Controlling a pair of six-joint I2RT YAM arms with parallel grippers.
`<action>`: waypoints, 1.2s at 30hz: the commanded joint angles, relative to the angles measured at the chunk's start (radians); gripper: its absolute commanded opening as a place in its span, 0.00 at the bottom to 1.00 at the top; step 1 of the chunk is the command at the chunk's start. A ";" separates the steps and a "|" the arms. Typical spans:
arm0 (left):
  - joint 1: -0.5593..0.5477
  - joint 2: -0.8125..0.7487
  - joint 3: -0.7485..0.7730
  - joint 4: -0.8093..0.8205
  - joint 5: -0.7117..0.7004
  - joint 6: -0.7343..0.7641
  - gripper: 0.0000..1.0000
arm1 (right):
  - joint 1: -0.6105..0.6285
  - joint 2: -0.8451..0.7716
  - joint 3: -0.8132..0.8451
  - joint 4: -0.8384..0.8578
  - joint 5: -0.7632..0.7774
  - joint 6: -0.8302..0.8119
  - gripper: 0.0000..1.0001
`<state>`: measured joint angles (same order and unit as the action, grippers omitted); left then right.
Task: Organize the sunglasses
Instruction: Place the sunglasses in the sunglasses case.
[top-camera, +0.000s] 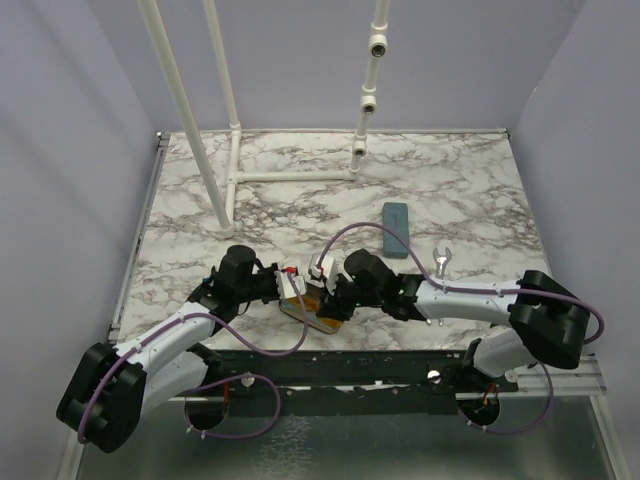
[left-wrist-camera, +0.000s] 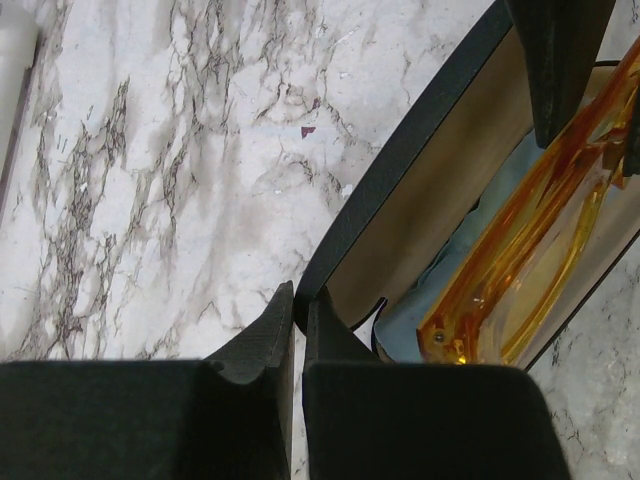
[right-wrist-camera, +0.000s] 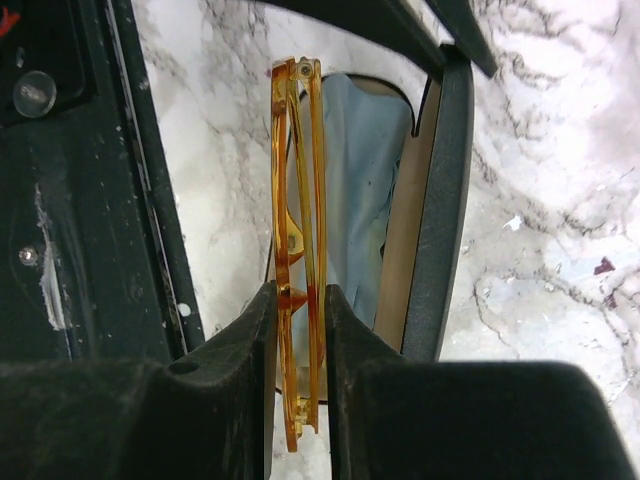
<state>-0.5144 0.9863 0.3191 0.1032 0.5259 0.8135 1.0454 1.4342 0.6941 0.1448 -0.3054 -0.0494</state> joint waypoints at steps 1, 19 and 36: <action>-0.004 -0.011 -0.006 -0.010 0.036 0.017 0.00 | -0.002 0.041 0.019 -0.031 -0.002 0.021 0.10; -0.004 -0.027 -0.017 -0.020 0.038 0.022 0.00 | -0.002 0.149 0.095 -0.108 0.098 0.047 0.33; -0.004 -0.056 -0.028 -0.033 0.042 0.068 0.00 | -0.002 0.178 0.136 -0.143 0.170 0.085 0.48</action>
<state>-0.5125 0.9585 0.3126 0.0822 0.5293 0.8169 1.0538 1.6119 0.8185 0.0570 -0.2134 0.0387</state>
